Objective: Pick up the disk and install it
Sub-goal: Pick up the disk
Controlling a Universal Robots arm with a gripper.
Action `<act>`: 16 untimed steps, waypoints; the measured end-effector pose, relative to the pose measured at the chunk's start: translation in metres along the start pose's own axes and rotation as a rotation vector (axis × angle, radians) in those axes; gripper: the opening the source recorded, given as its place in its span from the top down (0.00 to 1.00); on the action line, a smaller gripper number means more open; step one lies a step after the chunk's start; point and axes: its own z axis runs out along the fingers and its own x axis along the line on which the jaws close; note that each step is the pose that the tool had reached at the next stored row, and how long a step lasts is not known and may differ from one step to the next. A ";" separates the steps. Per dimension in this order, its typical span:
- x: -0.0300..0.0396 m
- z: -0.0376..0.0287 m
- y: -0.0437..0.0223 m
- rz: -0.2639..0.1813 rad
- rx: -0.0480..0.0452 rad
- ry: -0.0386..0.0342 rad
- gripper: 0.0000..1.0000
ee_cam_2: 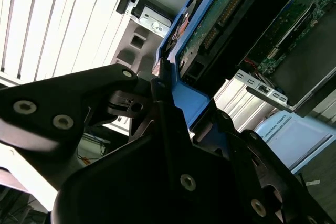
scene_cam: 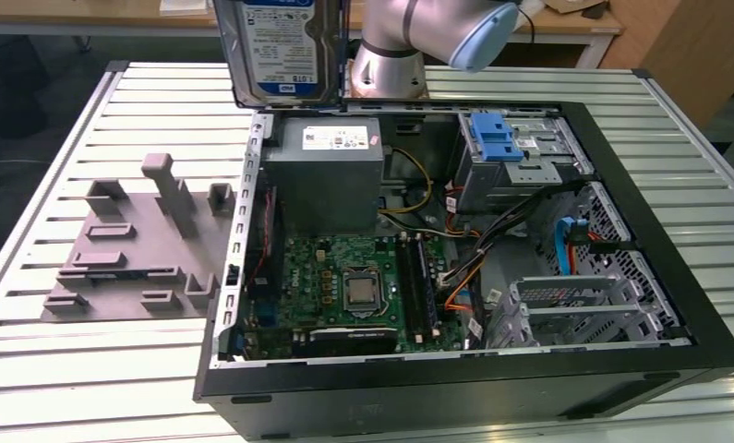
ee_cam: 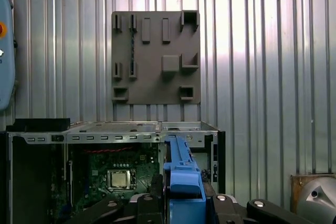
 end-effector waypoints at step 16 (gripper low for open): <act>-0.0010 -0.0004 -0.0294 0.000 -0.0001 0.0001 0.64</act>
